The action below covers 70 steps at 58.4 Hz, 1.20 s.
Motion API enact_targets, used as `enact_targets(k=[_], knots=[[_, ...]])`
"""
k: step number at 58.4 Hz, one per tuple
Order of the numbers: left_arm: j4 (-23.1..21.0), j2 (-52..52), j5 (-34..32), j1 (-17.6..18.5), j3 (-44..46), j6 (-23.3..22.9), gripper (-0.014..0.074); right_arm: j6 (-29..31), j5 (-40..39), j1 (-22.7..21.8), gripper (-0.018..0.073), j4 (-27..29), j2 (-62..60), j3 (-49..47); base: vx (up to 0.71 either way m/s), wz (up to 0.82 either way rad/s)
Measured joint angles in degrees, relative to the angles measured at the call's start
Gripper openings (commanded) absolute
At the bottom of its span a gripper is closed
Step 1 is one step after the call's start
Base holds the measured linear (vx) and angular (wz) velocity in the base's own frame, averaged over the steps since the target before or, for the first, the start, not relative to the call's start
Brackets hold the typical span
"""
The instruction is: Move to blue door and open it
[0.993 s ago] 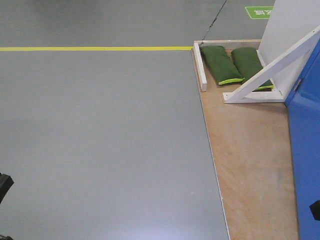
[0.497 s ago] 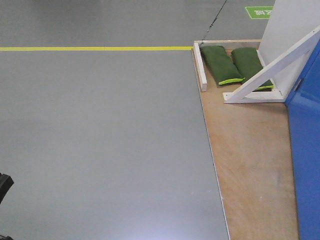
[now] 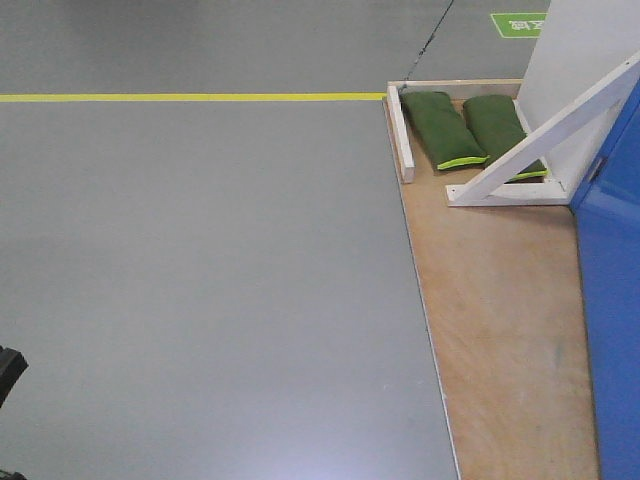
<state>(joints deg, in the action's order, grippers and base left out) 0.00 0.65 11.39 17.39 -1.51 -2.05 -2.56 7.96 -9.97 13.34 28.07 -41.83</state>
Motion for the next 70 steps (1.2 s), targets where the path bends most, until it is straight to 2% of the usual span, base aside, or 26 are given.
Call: enact_targets(k=[9, 16, 23, 36, 41, 44, 50, 58, 64, 70], knots=[[0.0, 0.0, 0.0, 0.0, 0.0, 0.0, 0.0073, 0.0, -3.2, -7.68, -0.0001, 8.55, 2.32, -3.52, 0.0, 0.0], [0.0, 0.0, 0.0, 0.0, 0.0, 0.0, 0.0073, 0.0, -4.24, -11.06, -0.0001, 12.82, 4.33, -6.46, 0.0, 0.0], [0.0, 0.0, 0.0, 0.0, 0.0, 0.0, 0.0073, 0.0, -6.59, -12.05, -0.0001, 16.08, 7.24, -10.12, 0.0, 0.0], [0.0, 0.0, 0.0, 0.0, 0.0, 0.0, 0.0073, 0.0, -20.75, -12.05, -0.0001, 18.15, 13.09, -17.09, 0.0, 0.0], [0.0, 0.0, 0.0, 0.0, 0.0, 0.0, 0.0073, 0.0, -23.87, -12.88, -0.0001, 19.59, 14.7, -19.82, 0.0, 0.0], [0.0, 0.0, 0.0, 0.0, 0.0, 0.0, 0.0073, 0.0, -24.76, -15.11, -0.0001, 20.04, 15.43, -21.27, 0.0, 0.0], [0.0, 0.0, 0.0, 0.0, 0.0, 0.0, 0.0073, 0.0, -25.49, -22.97, -0.0001, 20.71, 16.31, -22.31, 0.0, 0.0], [0.0, 0.0, 0.05, 0.0, 0.0, 0.0, 0.0073, 0.0, -25.98, -31.77, -0.0001, 25.43, 17.48, -22.35, 0.0, 0.0], [0.0, 0.0, 0.04, 0.0, 0.0, 0.0, 0.0073, 0.0, -25.98, -34.71, -0.0001, 30.96, 18.65, -22.35, 0.0, 0.0], [0.0, 0.0, 0.04, 0.0, 0.0, 0.0, 0.0073, 0.0, -26.13, -36.19, -0.0001, 38.74, 19.97, -22.35, 0.0, 0.0]])
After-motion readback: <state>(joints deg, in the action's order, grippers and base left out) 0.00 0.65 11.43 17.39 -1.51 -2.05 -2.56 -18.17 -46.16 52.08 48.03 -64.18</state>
